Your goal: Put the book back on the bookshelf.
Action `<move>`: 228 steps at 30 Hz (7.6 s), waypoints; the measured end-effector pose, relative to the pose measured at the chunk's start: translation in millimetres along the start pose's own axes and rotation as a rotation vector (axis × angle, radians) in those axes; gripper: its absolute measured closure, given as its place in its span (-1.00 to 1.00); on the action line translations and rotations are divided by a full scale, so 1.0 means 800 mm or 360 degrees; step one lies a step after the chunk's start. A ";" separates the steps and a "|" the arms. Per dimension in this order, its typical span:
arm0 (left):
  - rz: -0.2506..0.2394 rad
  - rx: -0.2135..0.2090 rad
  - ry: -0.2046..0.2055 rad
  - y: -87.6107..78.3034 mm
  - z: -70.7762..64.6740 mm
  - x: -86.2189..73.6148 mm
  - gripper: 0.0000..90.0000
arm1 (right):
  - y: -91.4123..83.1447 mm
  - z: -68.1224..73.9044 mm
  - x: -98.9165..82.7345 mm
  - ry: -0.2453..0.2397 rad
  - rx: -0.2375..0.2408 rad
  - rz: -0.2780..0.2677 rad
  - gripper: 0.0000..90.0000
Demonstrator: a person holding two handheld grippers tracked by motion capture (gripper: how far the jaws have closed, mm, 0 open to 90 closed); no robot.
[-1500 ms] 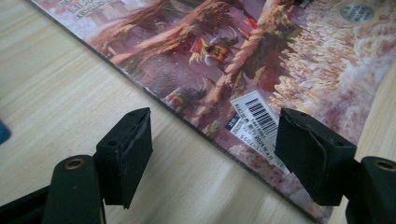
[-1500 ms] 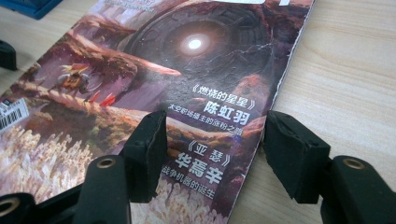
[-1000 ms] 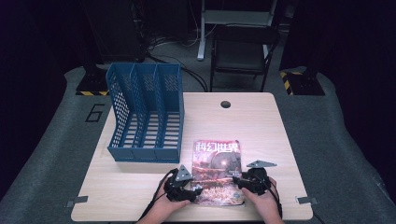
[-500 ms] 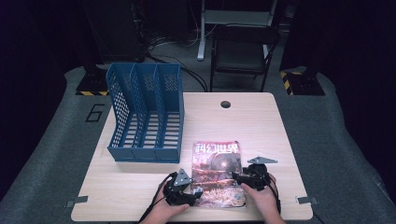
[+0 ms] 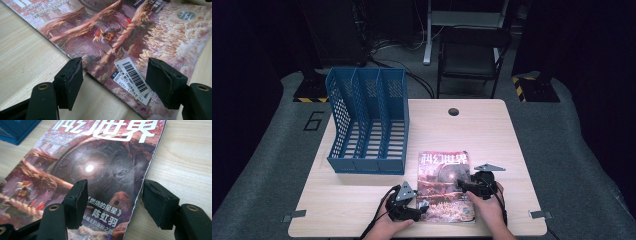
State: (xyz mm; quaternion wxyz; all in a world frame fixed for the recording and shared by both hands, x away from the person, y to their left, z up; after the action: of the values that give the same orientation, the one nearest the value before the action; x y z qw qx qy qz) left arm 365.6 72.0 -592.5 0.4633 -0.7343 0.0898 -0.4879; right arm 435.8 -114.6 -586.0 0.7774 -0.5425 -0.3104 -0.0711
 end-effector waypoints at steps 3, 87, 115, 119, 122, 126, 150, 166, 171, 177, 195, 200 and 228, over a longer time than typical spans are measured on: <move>-0.0014 0.0018 -0.0010 0.001 -0.001 0.001 -0.34 | 0.002 0.001 0.000 -0.0019 -0.0042 -0.0003 -0.23; -0.0002 -0.0007 0.0000 0.001 -0.002 0.001 -0.34 | 0.002 0.027 0.002 0.0039 0.0390 0.0126 0.22; 0.0014 -0.0023 0.0026 0.000 -0.001 0.001 -0.33 | 0.002 0.018 0.000 0.0093 0.0470 0.0146 0.56; 0.0011 -0.0018 0.0028 0.000 0.000 0.001 -0.33 | 0.001 0.020 0.001 0.0082 0.0484 0.0149 0.67; 0.0009 -0.0020 0.0027 0.000 0.000 0.001 -0.33 | -0.002 0.021 0.002 0.0055 0.0491 0.0139 0.74; -0.0004 -0.0026 0.0019 0.001 0.000 0.002 -0.33 | -0.004 0.023 0.003 0.0043 0.0490 0.0121 0.83; 0.0070 -0.0070 -0.0031 -0.004 0.006 0.003 -0.35 | -0.027 0.043 0.013 -0.0123 0.0421 -0.0038 0.92; 0.0100 -0.0126 -0.0175 -0.001 0.022 0.024 -0.55 | -0.048 0.055 0.022 -0.0181 0.0418 -0.0180 0.92; 0.0102 -0.0162 -0.0251 0.007 0.029 0.025 -0.60 | -0.053 0.059 0.023 -0.0193 0.0428 -0.0205 0.93; 0.0047 -0.0224 -0.0330 0.013 0.030 0.035 -0.62 | -0.059 0.061 0.024 -0.0202 0.0429 -0.0243 0.92; 0.0025 -0.0248 -0.0379 0.028 0.034 0.055 -0.65 | -0.065 0.064 0.023 -0.0212 0.0447 -0.0274 0.92; -0.0002 -0.0257 -0.0397 0.031 0.038 0.060 -0.65 | -0.066 0.064 0.024 -0.0210 0.0449 -0.0277 0.92; -0.0033 -0.0217 -0.0451 0.033 0.053 0.067 -0.75 | -0.072 0.060 0.026 -0.0166 0.0492 -0.0327 0.92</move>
State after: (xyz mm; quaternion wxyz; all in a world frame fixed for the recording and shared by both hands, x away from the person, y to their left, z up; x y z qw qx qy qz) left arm 435.4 51.2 -582.9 0.4153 -0.8265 0.0488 -0.3769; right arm 407.1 -90.3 -517.8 0.8230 -0.3850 -0.4112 -0.0734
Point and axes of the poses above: each handheld gripper's, and its own axes: y roughly forward along the jaws, x roughly out of its top, z roughly to its left, the point moved 10 cm from there along y, roughly forward along the jaws, and after that the axes turned 11 degrees about z, right-handed, at the moved point
